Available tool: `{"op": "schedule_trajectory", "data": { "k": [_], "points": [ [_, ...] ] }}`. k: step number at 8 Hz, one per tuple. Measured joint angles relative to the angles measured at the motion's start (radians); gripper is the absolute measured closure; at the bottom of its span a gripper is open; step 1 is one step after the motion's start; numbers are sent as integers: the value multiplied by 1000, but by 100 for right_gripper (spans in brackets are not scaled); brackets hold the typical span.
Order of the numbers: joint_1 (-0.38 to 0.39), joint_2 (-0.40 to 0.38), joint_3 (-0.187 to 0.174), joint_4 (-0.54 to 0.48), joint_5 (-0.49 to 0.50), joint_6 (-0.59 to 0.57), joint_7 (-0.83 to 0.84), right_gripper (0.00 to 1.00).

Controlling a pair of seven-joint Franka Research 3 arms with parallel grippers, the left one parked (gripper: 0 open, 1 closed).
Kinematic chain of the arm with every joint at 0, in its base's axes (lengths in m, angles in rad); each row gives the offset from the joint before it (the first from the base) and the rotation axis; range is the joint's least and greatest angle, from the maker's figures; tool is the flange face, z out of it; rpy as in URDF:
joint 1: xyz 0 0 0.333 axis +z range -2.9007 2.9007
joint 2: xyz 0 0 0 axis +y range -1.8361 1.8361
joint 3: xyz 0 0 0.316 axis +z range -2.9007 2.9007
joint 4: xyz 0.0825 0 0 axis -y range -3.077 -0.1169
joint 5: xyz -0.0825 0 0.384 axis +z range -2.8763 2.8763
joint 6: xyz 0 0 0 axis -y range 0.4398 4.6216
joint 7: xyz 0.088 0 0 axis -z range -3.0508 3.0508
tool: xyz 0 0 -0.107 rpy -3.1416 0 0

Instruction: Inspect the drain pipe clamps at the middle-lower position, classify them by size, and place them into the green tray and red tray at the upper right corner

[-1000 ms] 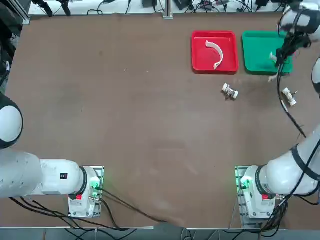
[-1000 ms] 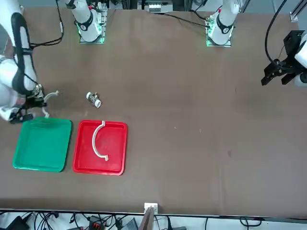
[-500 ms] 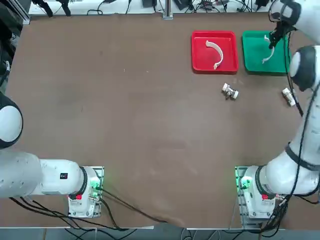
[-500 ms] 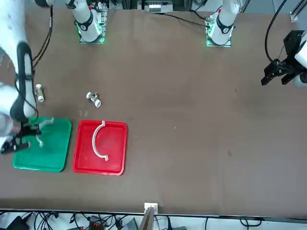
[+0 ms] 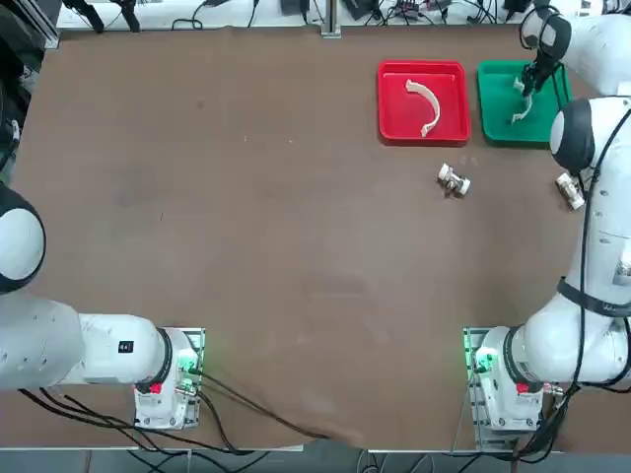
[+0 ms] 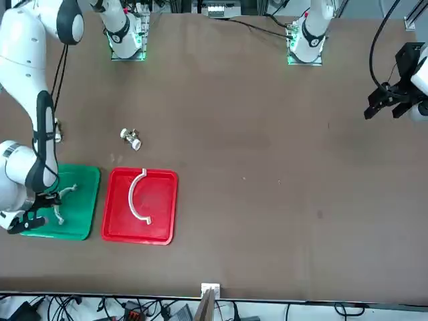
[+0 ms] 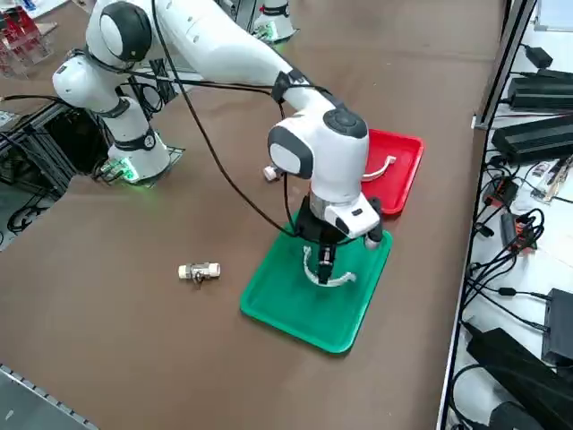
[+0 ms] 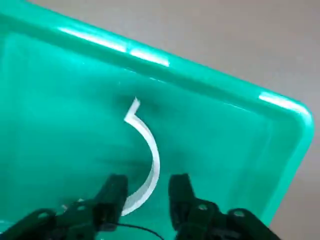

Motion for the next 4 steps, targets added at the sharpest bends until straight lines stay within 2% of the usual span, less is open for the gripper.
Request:
{"op": "schedule_trajectory", "data": {
  "k": [2, 3, 4],
  "points": [
    [7, -52, 0, 49, 48, -84, 0, 4],
    [14, -99, 0, 76, 73, -133, 0, 0],
    [24, -155, 1, 93, 113, -167, 24, 0]
  ]
}}
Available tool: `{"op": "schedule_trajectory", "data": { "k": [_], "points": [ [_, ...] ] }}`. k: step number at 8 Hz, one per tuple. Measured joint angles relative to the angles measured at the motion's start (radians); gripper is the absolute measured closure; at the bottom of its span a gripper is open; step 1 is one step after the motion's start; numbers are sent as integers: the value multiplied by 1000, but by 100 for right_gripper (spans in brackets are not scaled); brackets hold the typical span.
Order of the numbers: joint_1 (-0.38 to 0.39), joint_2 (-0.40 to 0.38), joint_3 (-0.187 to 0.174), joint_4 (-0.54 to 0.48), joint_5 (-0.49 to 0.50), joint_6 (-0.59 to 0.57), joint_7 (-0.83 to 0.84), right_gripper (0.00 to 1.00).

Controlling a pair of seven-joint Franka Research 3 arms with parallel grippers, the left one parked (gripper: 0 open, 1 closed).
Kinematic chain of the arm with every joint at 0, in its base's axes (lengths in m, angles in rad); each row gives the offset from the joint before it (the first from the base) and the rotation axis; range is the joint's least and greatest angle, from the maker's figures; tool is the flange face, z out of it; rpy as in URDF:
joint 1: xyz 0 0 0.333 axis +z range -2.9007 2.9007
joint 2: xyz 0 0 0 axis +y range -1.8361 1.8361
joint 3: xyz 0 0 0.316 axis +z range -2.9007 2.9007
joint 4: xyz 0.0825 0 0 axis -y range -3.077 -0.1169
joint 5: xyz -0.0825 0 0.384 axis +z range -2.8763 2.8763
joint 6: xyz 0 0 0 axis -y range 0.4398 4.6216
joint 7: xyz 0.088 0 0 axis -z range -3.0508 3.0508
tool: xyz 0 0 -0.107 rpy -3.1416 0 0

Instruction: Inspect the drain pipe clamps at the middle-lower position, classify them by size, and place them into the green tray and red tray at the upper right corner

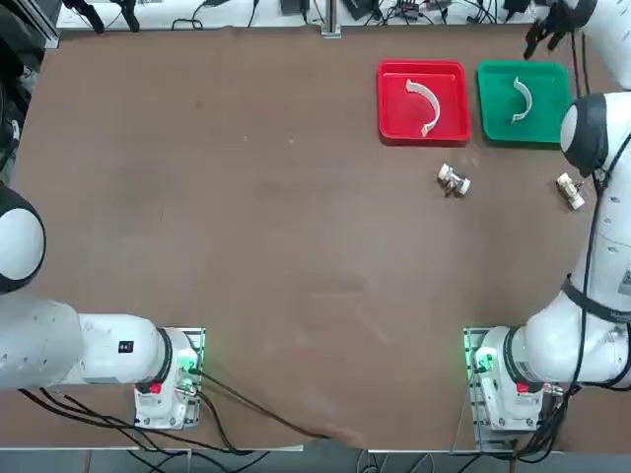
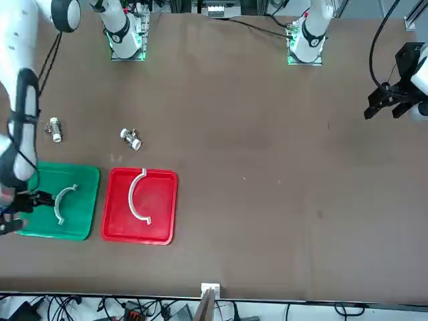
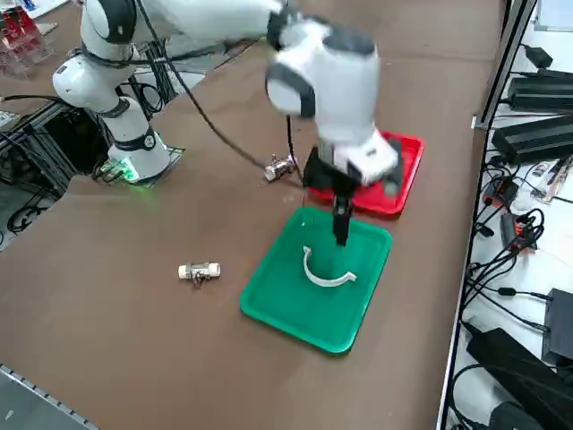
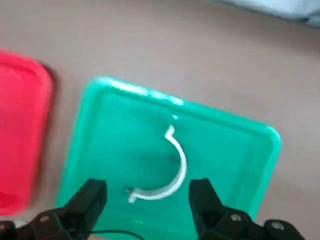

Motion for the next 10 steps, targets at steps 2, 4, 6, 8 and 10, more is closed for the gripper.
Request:
{"op": "schedule_trajectory", "data": {
  "k": [2, 4, 6, 8, 10],
  "points": [
    [35, -129, 2, 10, 34, -83, 120, 0],
    [97, -246, 3, 8, 19, -238, 240, 0],
    [152, -362, 21, -35, -78, -329, 365, 0],
    [116, -521, 172, -187, -210, -349, 482, 0],
    [28, -693, 308, -379, -246, -348, 518, 0]
  ]
}}
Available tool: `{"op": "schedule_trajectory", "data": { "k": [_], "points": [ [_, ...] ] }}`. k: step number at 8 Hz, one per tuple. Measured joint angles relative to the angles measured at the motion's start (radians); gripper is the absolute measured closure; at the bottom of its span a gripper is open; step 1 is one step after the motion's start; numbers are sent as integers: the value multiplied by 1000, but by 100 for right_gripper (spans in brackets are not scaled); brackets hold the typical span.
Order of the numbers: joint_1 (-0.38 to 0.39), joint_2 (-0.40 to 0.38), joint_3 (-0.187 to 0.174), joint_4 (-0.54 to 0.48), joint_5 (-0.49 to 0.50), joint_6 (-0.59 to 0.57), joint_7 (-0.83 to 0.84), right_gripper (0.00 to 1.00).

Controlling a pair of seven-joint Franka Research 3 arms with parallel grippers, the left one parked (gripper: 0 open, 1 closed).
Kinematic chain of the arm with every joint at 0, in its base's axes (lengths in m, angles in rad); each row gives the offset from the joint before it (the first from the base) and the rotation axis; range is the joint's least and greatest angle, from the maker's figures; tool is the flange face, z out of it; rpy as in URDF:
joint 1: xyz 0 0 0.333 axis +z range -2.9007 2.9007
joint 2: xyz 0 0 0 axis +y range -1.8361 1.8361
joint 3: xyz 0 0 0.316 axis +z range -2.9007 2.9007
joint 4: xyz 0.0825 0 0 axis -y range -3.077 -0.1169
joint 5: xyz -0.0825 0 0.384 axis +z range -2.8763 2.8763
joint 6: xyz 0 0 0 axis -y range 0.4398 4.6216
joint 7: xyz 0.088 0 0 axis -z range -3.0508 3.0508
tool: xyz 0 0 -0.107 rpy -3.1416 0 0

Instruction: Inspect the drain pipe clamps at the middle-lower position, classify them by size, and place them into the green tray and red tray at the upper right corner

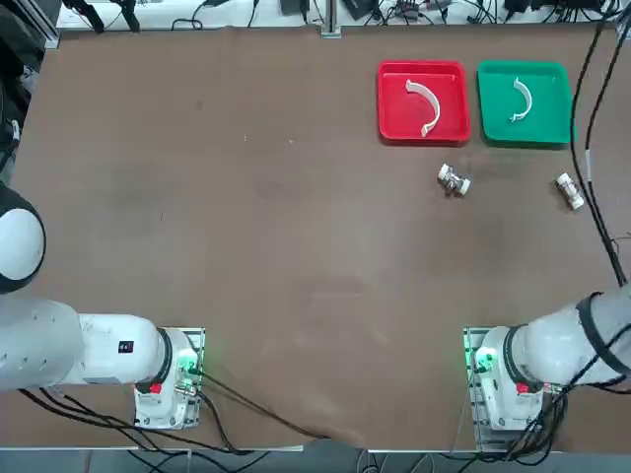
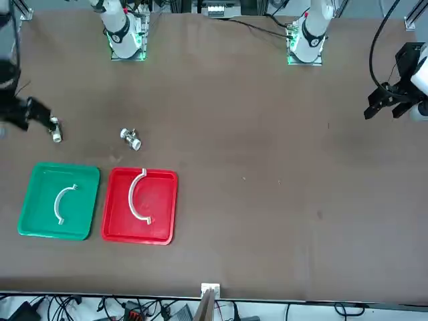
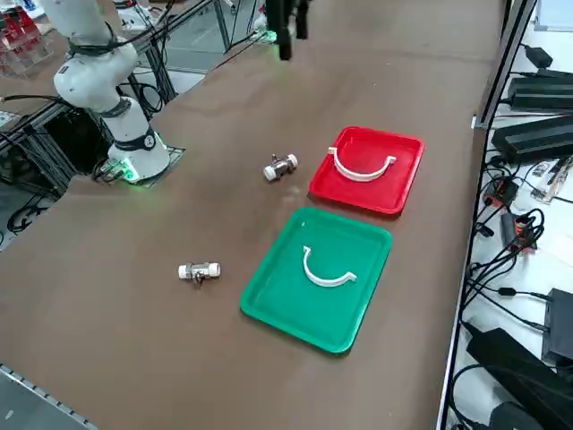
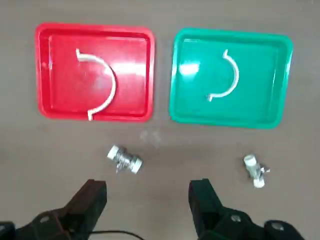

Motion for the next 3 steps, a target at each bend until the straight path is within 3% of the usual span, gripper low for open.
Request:
{"op": "schedule_trajectory", "data": {
  "k": [2, 3],
  "points": [
    [-29, -125, 16, -128, 0, 1, -3, 0],
    [-30, -150, 17, -149, 0, 3, -3, 0]
  ]
}}
